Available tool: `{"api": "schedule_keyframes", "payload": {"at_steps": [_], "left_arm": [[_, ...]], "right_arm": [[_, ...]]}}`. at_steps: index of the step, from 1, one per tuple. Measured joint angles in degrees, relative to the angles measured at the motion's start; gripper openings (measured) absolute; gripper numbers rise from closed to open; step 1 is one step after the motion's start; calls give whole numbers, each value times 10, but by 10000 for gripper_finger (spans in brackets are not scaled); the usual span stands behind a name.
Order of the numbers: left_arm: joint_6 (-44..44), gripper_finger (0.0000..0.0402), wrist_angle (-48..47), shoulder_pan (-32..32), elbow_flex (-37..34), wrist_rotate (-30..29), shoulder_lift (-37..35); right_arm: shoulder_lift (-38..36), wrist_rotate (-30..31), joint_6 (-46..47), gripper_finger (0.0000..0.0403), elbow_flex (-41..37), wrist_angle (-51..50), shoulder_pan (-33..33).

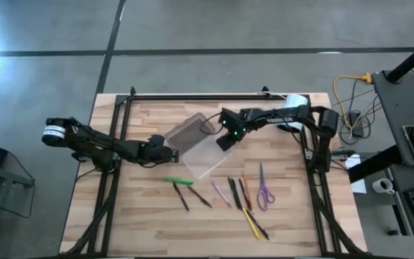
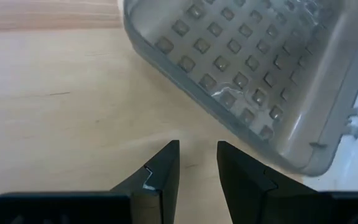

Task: Pick & place school supplies into a supply box
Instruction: Adjust the black supply box, then put the purple scissors into the black supply box

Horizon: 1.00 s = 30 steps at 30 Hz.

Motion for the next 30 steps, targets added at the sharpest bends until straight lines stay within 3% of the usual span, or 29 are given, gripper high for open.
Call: {"api": "schedule_keyframes", "payload": {"at_steps": [6,12,17,24,30], "left_arm": [[0,92,8,0,-8,-3,0],[2,92,7,-2,-10,0,-13],[40,92,6,-15,-10,2,-70],[120,92,6,-28,-12,20,-170],[131,92,3,-28,-21,28,-226]], "right_arm": [[0,-37,0,71,0,-3,45],[-29,87,10,71,0,-82,71],[-94,102,17,84,-3,-173,94],[-160,84,134,128,-45,-236,154],[-177,58,321,181,-121,-240,240]]}}
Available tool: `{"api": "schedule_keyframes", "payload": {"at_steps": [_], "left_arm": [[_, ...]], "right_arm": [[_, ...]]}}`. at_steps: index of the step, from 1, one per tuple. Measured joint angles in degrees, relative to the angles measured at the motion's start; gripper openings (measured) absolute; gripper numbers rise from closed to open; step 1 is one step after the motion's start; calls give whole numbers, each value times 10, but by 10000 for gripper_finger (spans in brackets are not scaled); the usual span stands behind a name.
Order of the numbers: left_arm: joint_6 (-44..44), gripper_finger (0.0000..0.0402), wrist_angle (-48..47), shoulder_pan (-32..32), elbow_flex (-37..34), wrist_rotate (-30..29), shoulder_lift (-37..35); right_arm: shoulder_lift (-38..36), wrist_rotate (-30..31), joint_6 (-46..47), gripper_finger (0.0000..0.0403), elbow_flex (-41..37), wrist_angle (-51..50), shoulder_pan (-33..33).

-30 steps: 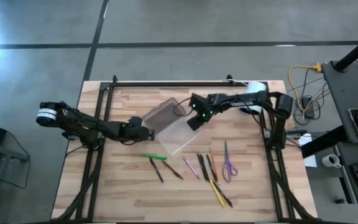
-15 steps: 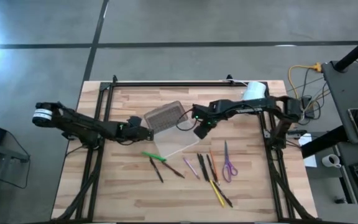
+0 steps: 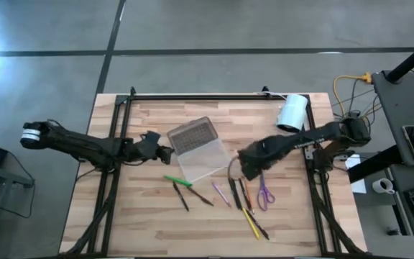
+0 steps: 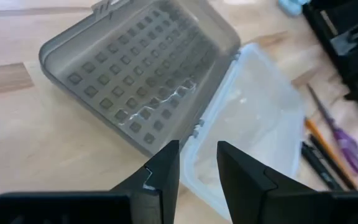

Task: Pick & place school supplies into a supply box
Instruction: Put the purple scissors into the black supply box

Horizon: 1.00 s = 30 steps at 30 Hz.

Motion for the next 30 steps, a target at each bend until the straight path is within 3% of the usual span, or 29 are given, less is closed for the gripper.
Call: {"api": "schedule_keyframes", "payload": {"at_steps": [4,8,17,23,30], "left_arm": [[0,92,1,0,-5,1,-19],[9,92,1,0,-12,8,-18],[11,92,1,0,-24,46,-19],[11,92,2,0,-24,47,-19],[11,92,4,0,-26,48,-19]], "right_arm": [[-2,-16,118,203,-29,10,58],[-2,-28,171,211,-34,13,109],[2,-125,274,191,-53,61,215],[11,-94,336,171,-51,85,232],[32,-87,342,155,-41,108,230]]}}
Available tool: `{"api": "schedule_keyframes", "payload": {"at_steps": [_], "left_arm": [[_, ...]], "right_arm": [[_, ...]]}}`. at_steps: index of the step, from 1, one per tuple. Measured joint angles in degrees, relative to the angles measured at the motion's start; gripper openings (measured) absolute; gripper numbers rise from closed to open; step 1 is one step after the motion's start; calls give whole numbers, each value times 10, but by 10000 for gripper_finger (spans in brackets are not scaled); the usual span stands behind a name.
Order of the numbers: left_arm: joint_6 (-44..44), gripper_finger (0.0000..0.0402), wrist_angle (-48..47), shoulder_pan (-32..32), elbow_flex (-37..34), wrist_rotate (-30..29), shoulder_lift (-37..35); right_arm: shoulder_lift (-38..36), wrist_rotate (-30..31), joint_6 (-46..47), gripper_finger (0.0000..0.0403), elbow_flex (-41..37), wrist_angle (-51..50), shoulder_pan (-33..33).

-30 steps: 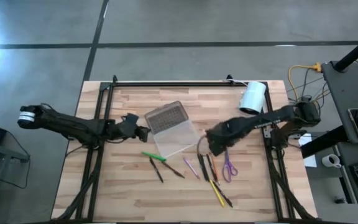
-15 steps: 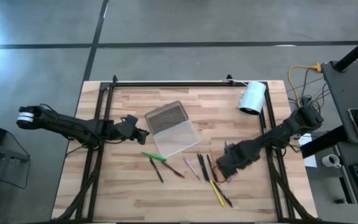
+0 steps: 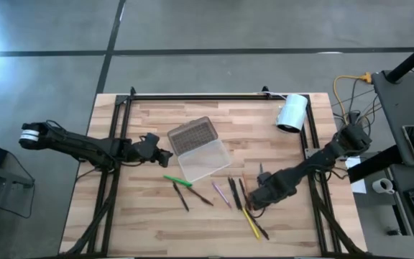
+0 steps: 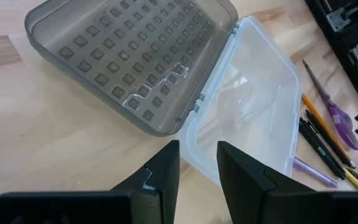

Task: Pick & place school supplies into a supply box
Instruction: Put the purple scissors into the black supply box

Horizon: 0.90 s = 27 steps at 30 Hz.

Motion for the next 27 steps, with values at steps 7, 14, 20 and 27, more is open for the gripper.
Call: {"api": "schedule_keyframes", "payload": {"at_steps": [7,14,20,27], "left_arm": [[0,92,-1,0,0,0,0],[0,92,-3,0,-3,0,0],[0,92,-2,0,-3,0,0],[0,92,-2,0,-3,0,0]], "right_arm": [[43,12,6,140,6,6,-2],[78,11,-4,123,8,9,-6],[79,46,-28,71,9,3,-5],[76,73,-39,52,10,-8,-4]]}}
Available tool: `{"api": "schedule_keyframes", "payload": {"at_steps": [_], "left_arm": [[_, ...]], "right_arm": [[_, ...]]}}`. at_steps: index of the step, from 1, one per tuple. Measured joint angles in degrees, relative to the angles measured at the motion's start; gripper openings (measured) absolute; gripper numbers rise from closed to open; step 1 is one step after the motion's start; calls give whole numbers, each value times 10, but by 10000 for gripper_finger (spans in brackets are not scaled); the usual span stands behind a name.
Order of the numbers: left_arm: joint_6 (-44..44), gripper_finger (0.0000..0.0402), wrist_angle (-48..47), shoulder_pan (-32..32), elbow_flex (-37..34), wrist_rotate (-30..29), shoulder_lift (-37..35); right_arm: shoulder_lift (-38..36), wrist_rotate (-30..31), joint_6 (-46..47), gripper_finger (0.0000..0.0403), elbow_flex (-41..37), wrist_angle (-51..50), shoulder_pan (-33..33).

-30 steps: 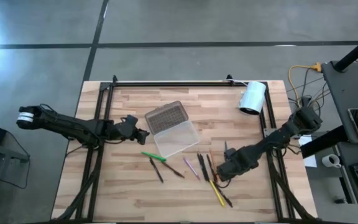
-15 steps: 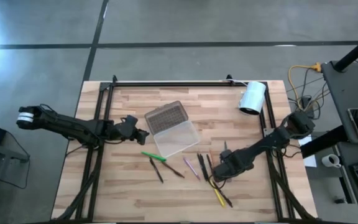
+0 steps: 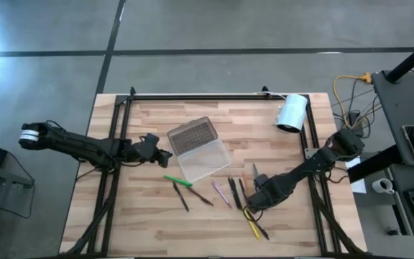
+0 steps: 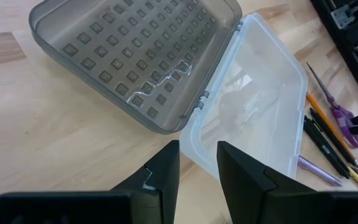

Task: Pick & place school supplies into a supply box
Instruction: Put the purple scissors into the black supply box

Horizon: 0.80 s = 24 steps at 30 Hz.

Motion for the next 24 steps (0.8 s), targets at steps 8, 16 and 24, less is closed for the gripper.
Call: {"api": "schedule_keyframes", "payload": {"at_steps": [8,16,24], "left_arm": [[0,92,0,0,0,0,0],[-33,92,-1,0,0,-1,-1],[-119,92,-2,0,0,-1,-18]], "right_arm": [[-34,123,-23,52,63,-129,-13],[-56,219,-354,52,151,-135,-102],[-51,222,-840,51,207,-32,-224]]}}
